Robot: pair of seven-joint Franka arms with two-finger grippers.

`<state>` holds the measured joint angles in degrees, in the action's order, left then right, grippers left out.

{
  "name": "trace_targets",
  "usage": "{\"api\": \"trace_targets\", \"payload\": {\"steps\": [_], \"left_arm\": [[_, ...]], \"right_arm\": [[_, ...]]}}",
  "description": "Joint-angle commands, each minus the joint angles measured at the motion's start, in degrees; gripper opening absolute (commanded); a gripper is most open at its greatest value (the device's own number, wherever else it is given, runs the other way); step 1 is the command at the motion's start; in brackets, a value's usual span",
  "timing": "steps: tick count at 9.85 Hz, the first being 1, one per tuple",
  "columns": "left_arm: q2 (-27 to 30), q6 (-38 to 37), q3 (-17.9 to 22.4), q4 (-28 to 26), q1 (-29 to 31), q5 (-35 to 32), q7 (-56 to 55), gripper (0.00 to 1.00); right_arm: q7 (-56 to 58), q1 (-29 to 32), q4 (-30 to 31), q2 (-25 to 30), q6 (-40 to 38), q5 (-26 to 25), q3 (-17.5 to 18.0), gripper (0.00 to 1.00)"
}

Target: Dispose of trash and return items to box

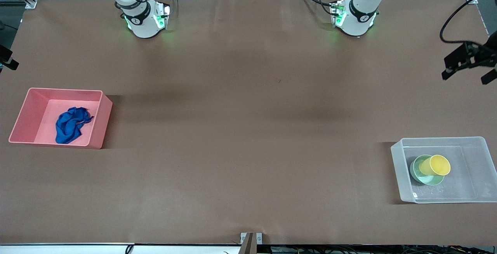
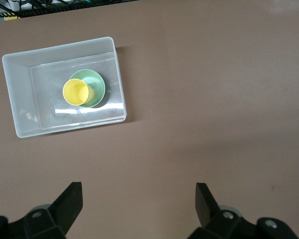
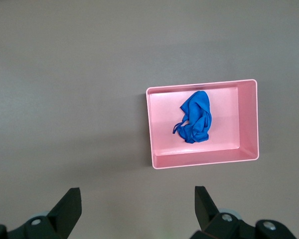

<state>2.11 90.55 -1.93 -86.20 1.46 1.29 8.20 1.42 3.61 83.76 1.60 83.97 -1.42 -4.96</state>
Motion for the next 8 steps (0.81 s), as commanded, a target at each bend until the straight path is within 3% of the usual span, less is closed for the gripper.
{"api": "trace_targets", "payload": {"steps": [1,4,8], "left_arm": [[0.16,-5.45,-0.96,0.17,-0.32,0.12,-4.65,1.0],[2.64,-5.21,-1.14,-4.49,-0.58,0.12,-5.47,1.0],[2.29,-3.19,-0.44,-5.47,-2.96,-1.73,-5.56,1.0]], "right_arm": [[0.07,0.08,0.44,0.5,-0.04,-0.87,0.22,1.0],[0.07,0.08,0.44,0.5,-0.04,-0.87,0.22,1.0],[0.07,0.08,0.44,0.42,-0.04,-0.87,0.22,1.0]]}}
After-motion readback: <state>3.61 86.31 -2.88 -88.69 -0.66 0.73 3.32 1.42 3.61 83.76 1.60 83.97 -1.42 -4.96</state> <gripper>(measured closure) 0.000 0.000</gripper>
